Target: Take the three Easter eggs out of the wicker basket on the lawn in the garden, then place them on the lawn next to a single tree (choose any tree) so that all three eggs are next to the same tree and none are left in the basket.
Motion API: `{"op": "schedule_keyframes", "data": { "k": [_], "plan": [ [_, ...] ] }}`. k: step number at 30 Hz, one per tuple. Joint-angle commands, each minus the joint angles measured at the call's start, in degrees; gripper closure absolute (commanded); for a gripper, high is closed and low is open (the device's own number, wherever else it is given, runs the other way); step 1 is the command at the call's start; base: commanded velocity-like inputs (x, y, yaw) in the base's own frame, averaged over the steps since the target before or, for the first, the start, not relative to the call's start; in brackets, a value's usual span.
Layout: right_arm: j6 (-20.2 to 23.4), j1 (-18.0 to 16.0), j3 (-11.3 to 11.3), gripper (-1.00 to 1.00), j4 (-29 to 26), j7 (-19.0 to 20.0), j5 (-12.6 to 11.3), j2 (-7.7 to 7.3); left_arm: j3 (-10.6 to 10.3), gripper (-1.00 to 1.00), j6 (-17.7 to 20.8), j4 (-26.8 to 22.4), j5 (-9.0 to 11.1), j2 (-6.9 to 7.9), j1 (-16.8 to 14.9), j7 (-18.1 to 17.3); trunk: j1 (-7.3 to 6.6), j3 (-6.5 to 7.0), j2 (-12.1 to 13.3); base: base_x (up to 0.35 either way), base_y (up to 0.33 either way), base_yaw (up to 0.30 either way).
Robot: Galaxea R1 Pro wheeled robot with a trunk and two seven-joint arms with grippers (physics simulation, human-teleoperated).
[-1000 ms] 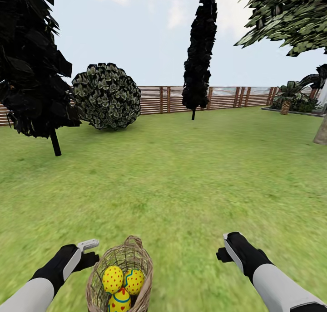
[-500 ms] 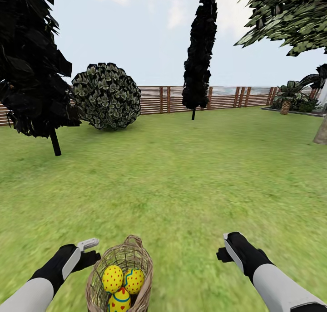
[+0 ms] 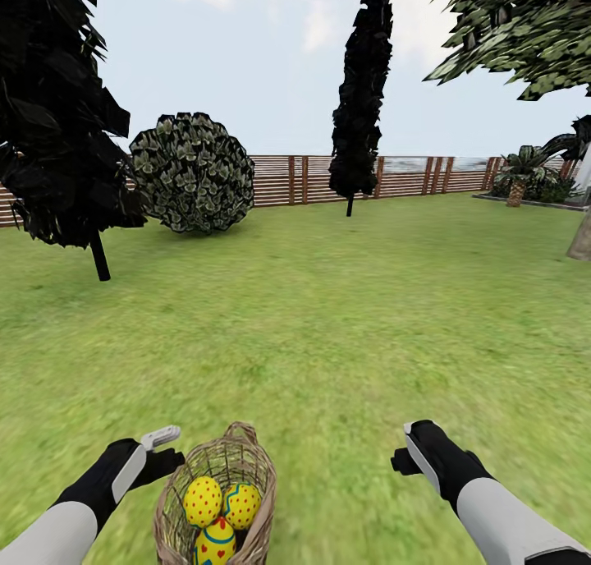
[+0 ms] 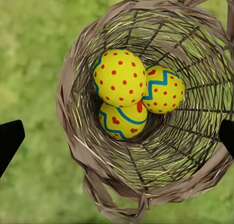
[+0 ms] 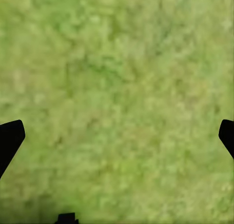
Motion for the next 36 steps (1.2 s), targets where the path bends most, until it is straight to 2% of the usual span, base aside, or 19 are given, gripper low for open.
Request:
{"op": "schedule_keyframes", "data": {
  "k": [1,17,23,27,31,36],
  "plan": [
    [0.25,-0.03,0.44,-1.00,-0.09,-0.44,-0.60,-0.07,0.08,-1.00,0.32,-0.13,0.59,-0.04,-0.01,0.46,0.00,-0.06,-0.03,0.000,0.000,0.000],
    [0.25,-0.03,0.44,-1.00,-0.09,-0.44,-0.61,-0.06,0.10,-1.00,0.30,-0.09,0.57,-0.17,-0.01,0.44,0.00,-0.06,-0.03,0.000,0.000,0.000],
    [0.25,-0.03,0.37,-1.00,-0.09,-0.44,-0.61,-0.13,0.17,-1.00,0.39,-0.02,0.30,0.45,-0.01,1.27,0.00,-0.06,-0.03,0.000,0.000,0.000],
    [0.25,-0.03,0.35,-1.00,-0.09,-0.44,-0.61,-0.15,0.15,-1.00,0.47,0.03,0.16,1.61,-0.01,1.26,0.00,-0.06,-0.03,0.000,0.000,0.000],
    [0.25,-0.03,0.41,-1.00,-0.09,-0.44,-0.61,-0.11,0.15,-1.00,0.49,0.03,0.28,3.81,-0.01,1.21,0.00,-0.06,-0.03,0.000,0.000,0.000],
    [0.25,-0.03,0.37,-1.00,-0.09,-0.44,-0.61,-0.14,0.09,-1.00,0.49,0.03,0.37,4.31,-0.01,1.24,0.00,-0.06,-0.03,0.000,0.000,0.000]
  ]
}}
